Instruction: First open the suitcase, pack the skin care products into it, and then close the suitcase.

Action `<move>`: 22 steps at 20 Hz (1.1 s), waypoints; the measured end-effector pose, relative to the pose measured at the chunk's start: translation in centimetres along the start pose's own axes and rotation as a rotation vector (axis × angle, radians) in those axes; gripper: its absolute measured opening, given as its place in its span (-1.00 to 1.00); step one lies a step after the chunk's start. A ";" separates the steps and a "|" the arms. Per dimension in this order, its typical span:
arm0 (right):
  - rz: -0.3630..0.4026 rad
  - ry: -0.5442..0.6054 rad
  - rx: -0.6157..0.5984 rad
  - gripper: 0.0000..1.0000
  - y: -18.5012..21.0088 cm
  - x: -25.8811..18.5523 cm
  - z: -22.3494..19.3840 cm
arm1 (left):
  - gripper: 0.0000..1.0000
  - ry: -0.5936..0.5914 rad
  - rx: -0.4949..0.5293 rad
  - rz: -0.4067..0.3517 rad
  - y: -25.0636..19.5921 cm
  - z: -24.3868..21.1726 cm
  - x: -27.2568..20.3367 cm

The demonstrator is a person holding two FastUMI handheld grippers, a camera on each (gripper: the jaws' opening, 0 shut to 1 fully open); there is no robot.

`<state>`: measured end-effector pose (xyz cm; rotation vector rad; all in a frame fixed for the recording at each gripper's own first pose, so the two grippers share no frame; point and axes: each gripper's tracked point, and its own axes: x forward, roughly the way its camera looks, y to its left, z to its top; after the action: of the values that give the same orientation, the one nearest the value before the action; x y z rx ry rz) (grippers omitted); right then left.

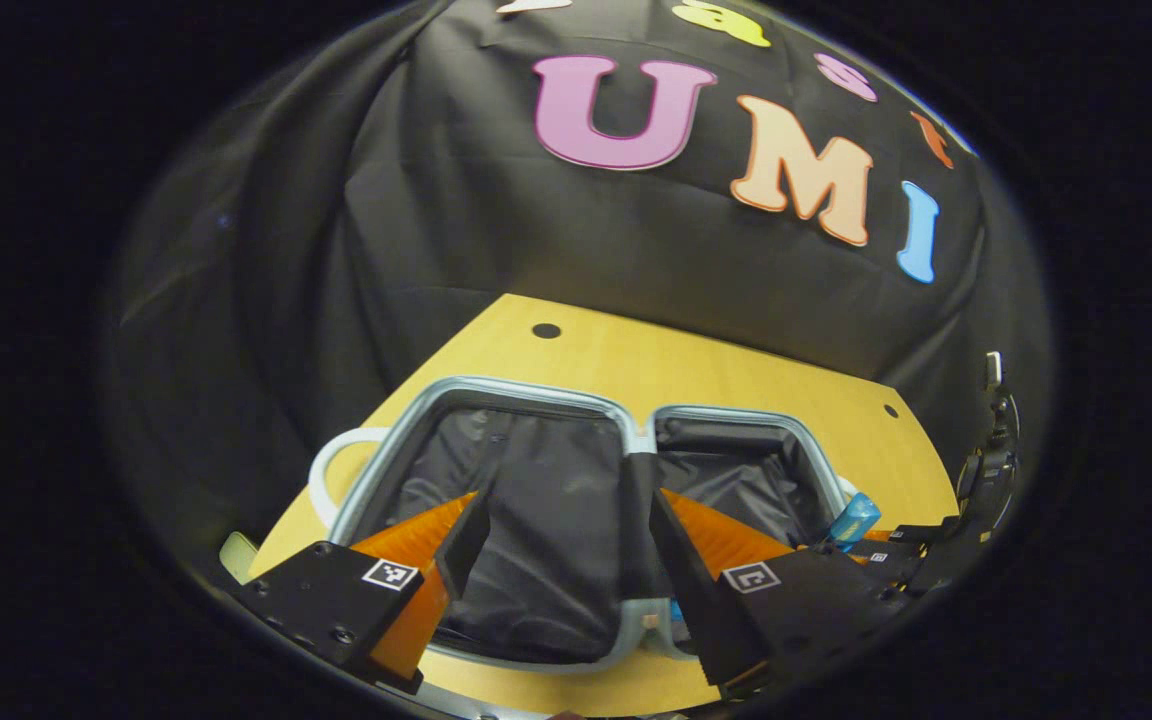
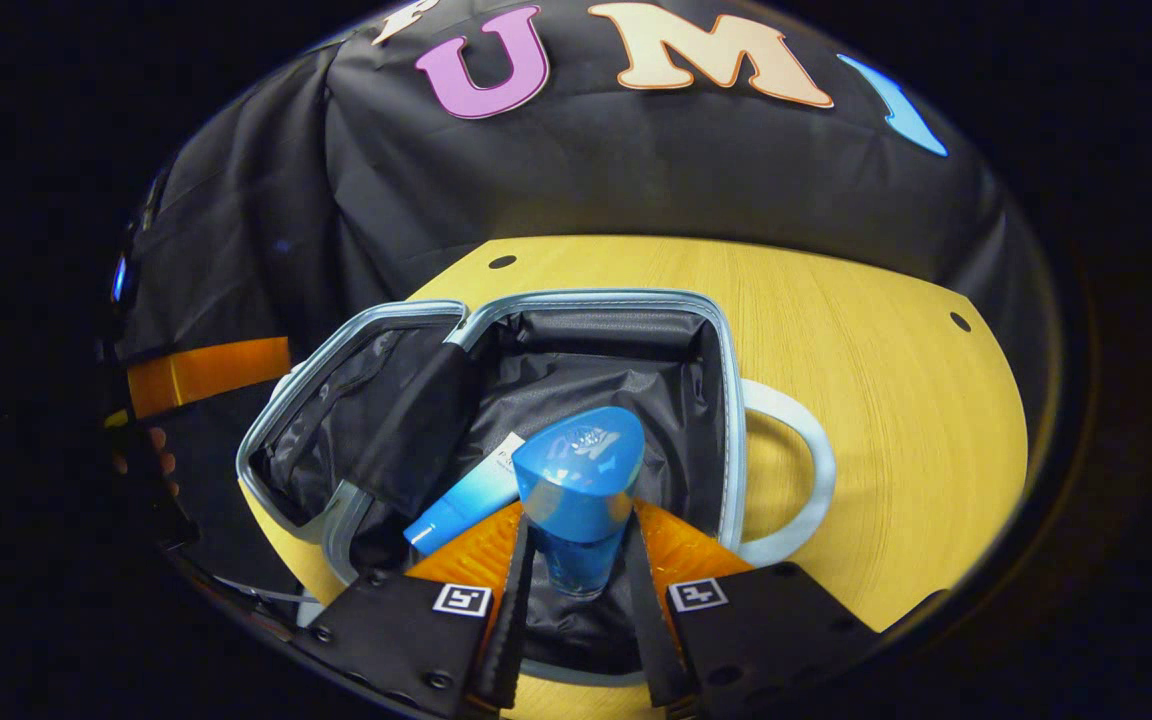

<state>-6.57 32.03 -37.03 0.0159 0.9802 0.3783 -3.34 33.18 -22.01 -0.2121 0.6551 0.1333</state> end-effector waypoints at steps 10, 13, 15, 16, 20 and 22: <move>-0.036 -0.171 0.053 0.99 0.3 -2.2 5.5 | 0.88 -0.023 -0.131 0.146 13.0 2.3 0.3; -0.055 -0.222 0.071 0.87 -0.6 -3.9 6.9 | 0.89 0.030 -0.174 0.173 16.8 1.2 2.1; -0.085 -0.248 0.090 0.97 -1.9 -5.0 7.4 | 0.89 0.080 -0.196 0.171 18.7 0.4 3.5; -0.100 -0.257 0.101 0.97 -2.4 -5.5 7.5 | 0.89 0.104 -0.213 0.176 19.7 -0.2 4.3; -0.172 -0.272 0.121 0.97 -5.2 -6.9 7.5 | 0.89 0.214 -0.283 0.192 22.7 -3.0 7.7; -0.198 -0.267 0.135 0.97 -6.0 -7.3 7.2 | 0.88 0.280 -0.300 0.199 23.7 -4.8 8.9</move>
<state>-2.48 25.26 -28.17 0.0887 0.7336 0.1226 -3.62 55.52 -34.84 -0.4596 0.9342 0.3993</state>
